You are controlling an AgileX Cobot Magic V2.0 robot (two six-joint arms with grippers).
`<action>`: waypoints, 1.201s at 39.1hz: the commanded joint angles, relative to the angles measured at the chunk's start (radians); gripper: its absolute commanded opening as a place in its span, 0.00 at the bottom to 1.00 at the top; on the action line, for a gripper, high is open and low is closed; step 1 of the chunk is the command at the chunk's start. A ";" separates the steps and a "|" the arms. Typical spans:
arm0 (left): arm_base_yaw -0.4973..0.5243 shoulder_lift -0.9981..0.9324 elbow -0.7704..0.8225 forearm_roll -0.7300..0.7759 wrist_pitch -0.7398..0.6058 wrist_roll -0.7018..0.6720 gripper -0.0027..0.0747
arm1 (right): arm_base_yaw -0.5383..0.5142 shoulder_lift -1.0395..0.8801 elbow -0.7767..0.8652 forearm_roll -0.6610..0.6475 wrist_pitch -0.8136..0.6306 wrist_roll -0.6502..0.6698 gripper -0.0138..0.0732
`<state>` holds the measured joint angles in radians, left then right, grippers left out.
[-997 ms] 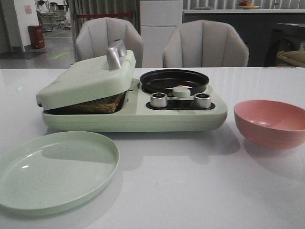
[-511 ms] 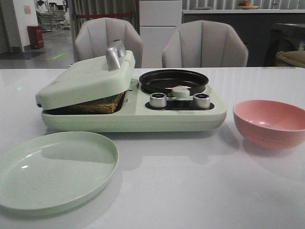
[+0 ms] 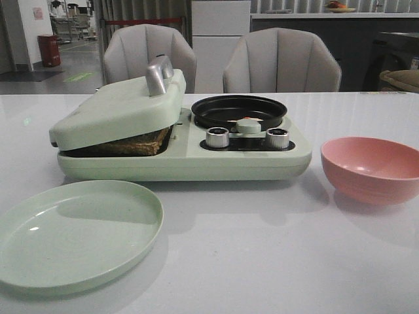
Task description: Make breakfast with bread and shrimp
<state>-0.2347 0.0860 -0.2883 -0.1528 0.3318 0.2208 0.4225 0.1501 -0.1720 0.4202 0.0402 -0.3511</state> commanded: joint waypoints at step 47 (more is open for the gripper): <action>0.124 0.011 0.129 0.153 -0.266 -0.290 0.18 | 0.001 0.006 -0.025 0.006 -0.076 -0.011 0.33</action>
<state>-0.1471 0.0860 -0.1598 -0.0389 0.1961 -0.0247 0.4225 0.1501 -0.1720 0.4212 0.0402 -0.3511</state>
